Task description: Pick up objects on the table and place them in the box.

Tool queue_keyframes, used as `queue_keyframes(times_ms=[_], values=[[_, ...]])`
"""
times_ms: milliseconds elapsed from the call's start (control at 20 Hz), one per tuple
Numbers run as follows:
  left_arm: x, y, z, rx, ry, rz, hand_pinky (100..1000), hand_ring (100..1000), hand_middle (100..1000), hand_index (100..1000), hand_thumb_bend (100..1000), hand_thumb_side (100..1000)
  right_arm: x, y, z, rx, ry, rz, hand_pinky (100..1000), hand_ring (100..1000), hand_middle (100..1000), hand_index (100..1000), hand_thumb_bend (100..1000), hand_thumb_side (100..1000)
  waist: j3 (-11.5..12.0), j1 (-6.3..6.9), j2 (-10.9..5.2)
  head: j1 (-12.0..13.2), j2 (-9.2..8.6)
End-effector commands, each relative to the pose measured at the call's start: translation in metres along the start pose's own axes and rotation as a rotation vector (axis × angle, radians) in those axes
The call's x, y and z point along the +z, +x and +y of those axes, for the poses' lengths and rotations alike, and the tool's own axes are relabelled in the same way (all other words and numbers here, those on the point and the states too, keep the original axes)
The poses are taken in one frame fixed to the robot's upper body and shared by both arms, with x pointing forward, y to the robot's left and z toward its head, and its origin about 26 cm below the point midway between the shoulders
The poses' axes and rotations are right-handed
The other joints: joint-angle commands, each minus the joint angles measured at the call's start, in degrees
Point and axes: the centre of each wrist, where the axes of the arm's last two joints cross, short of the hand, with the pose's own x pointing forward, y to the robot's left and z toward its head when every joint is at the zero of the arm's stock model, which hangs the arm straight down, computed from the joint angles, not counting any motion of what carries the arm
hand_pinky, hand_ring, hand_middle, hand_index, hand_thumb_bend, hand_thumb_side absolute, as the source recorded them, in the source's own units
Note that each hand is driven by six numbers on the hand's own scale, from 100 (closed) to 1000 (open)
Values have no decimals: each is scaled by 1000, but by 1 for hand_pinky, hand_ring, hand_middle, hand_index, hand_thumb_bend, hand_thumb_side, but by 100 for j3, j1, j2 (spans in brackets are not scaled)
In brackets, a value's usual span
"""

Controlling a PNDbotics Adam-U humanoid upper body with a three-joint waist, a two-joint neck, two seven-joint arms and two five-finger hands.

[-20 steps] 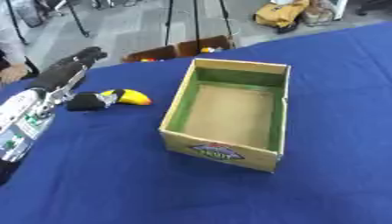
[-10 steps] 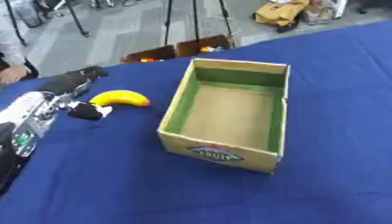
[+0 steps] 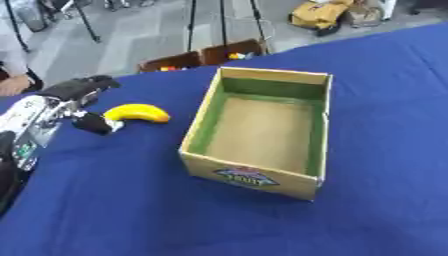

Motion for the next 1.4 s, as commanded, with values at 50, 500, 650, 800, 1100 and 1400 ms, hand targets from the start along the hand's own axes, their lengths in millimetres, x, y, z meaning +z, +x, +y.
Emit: queue_keyframes(times_ms=[50,500,650,800,1100,1400], values=[[5,-8,22,-23,6,43,1000,1000,1000,1000,344,551,-10,3,-5,1,-16,-39,707,865,818,917,100,1000,-35,-23,-70,82,-114],[13,-12,46,-6,-54,84,1000,1000,1000,1000,230,515,-15,4,-6,3,-23,-55,708,866,816,917,100,1000,-205,56,82,246,-250],[16,-11,52,-3,-73,88,1000,1000,1000,1000,212,510,-16,4,-7,5,-24,-59,708,866,816,917,100,1000,-250,90,127,289,-287],[17,-11,54,16,-87,90,1000,1000,1000,1000,246,517,-17,5,-7,6,-24,-64,708,866,815,917,100,1000,-293,119,165,321,-328],[18,-10,55,-1,-106,99,1000,1000,1000,1000,315,527,-18,5,-7,7,-24,-65,709,866,813,916,100,1000,-339,169,224,353,-391],[17,-10,51,-1,-117,103,1000,1000,1000,1000,227,501,-19,5,-7,4,-26,-68,710,866,812,916,100,1000,-384,201,274,396,-456]])
